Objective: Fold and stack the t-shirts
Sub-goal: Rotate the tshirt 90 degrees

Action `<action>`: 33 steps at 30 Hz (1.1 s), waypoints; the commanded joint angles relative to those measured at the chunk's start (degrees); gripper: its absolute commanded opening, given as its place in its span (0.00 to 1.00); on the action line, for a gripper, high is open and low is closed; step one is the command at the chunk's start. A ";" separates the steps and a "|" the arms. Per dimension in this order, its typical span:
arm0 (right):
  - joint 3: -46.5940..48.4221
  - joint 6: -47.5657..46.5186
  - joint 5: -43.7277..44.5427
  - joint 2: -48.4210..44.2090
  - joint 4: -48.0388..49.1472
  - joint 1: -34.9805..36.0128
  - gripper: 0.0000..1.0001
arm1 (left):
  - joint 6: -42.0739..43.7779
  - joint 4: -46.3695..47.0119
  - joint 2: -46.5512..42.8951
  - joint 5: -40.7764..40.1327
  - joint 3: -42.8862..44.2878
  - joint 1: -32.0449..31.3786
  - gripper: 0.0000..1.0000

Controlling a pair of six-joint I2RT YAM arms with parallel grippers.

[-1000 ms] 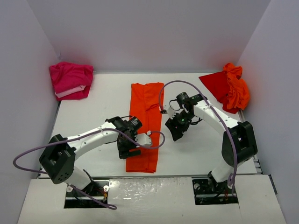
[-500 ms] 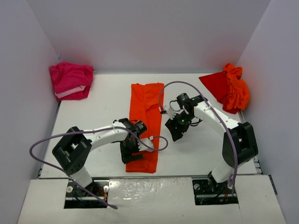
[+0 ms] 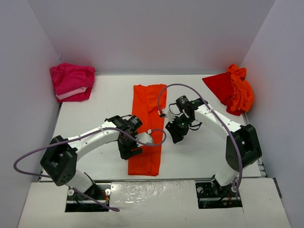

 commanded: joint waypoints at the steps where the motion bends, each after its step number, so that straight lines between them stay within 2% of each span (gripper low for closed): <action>1: 8.37 -0.68 -1.55 1.67 -0.59 3.95 0.27 | 0.18 2.21 -0.70 -2.25 4.28 0.47 0.43; 4: 14.03 -0.25 -0.75 9.47 -2.01 5.83 0.15 | 0.31 1.41 0.53 -2.26 7.18 -0.27 0.20; 5: 17.35 -0.22 -0.70 12.32 -3.26 6.44 0.10 | 0.36 0.62 1.25 -2.32 8.09 -0.79 0.06; 6: 19.75 -0.11 -0.76 13.91 -4.02 6.72 0.07 | 0.42 0.37 1.56 -2.40 8.29 -1.12 0.00; 10: 24.64 0.25 -0.34 20.05 -4.70 8.01 0.01 | 0.71 0.81 0.97 -2.83 6.52 -2.21 0.00; 16: 27.33 0.14 2.20 24.27 -4.93 7.83 0.00 | 1.62 0.67 -4.43 -2.55 2.40 -3.40 0.00; 20: 31.71 0.70 1.34 28.75 -6.63 9.79 0.00 | 2.85 -0.94 -0.65 -2.05 2.24 -6.25 0.00; 33: 35.87 -1.48 0.71 34.77 -9.68 10.91 0.00 | 8.09 -0.05 11.43 0.56 5.88 -6.65 0.00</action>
